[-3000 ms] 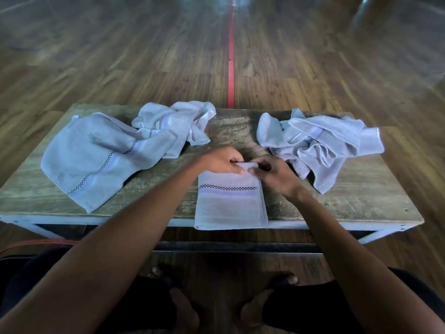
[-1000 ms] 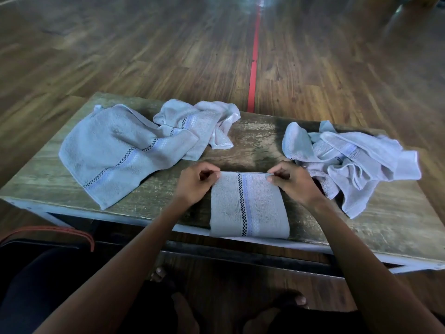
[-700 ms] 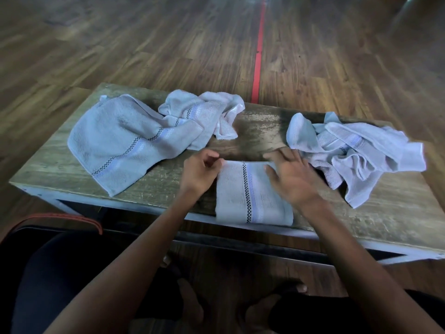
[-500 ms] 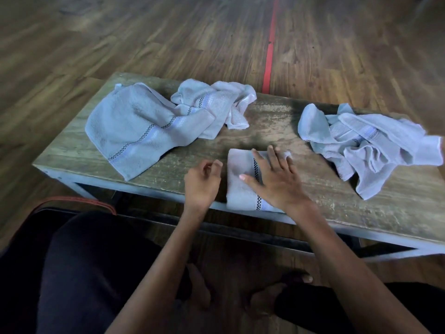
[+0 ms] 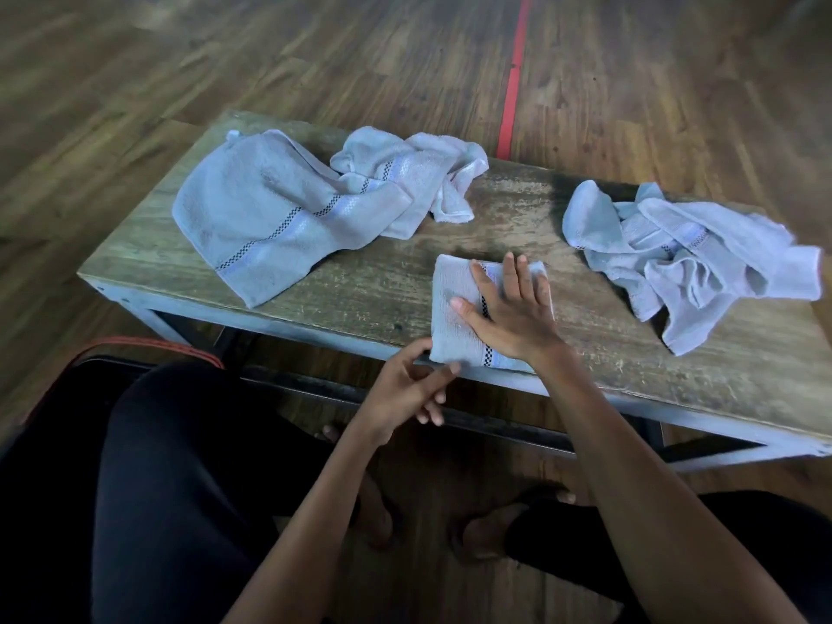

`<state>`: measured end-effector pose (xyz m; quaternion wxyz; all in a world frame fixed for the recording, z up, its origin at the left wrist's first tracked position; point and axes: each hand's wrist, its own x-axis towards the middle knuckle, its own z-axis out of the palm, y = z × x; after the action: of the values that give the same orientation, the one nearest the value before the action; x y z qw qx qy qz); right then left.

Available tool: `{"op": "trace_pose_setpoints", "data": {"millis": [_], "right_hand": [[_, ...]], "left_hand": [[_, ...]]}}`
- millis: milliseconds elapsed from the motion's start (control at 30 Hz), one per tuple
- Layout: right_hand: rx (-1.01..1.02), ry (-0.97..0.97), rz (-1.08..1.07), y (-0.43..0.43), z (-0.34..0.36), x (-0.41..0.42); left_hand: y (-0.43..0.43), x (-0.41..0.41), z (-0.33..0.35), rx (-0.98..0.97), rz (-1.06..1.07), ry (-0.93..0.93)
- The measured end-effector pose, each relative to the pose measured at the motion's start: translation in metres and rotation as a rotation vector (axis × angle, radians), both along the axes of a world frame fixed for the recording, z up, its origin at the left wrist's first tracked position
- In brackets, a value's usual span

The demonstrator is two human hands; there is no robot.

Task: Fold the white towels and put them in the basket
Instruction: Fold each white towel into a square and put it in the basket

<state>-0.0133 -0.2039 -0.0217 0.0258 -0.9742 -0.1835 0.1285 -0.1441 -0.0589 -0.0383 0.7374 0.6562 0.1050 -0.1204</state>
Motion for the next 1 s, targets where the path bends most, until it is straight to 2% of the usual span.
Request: {"op": "trace_pose_setpoints", "data": {"millis": [133,367,733,800,900,1000], "right_hand": [[0.009,-0.024,-0.003,0.001,-0.002,0.000],[0.029,-0.050,-0.021,0.001,-0.002,-0.001],[0.081,-0.054,-0.039,0.001,-0.001,-0.003],[0.145,-0.056,-0.045,0.000,0.000,-0.003],[0.394,-0.092,-0.085,-0.005,0.009,-0.008],[0.595,-0.240,-0.182,-0.017,0.022,-0.021]], "left_hand": [[0.000,0.004,0.001,0.006,-0.045,0.034],[-0.007,-0.008,-0.008,-0.105,0.126,0.083],[-0.010,-0.009,-0.013,0.029,0.359,-0.086],[-0.004,-0.011,-0.008,0.054,0.437,-0.174],[-0.001,-0.007,0.008,0.364,0.584,-0.293],[-0.010,0.014,0.024,0.469,0.558,-0.395]]}}
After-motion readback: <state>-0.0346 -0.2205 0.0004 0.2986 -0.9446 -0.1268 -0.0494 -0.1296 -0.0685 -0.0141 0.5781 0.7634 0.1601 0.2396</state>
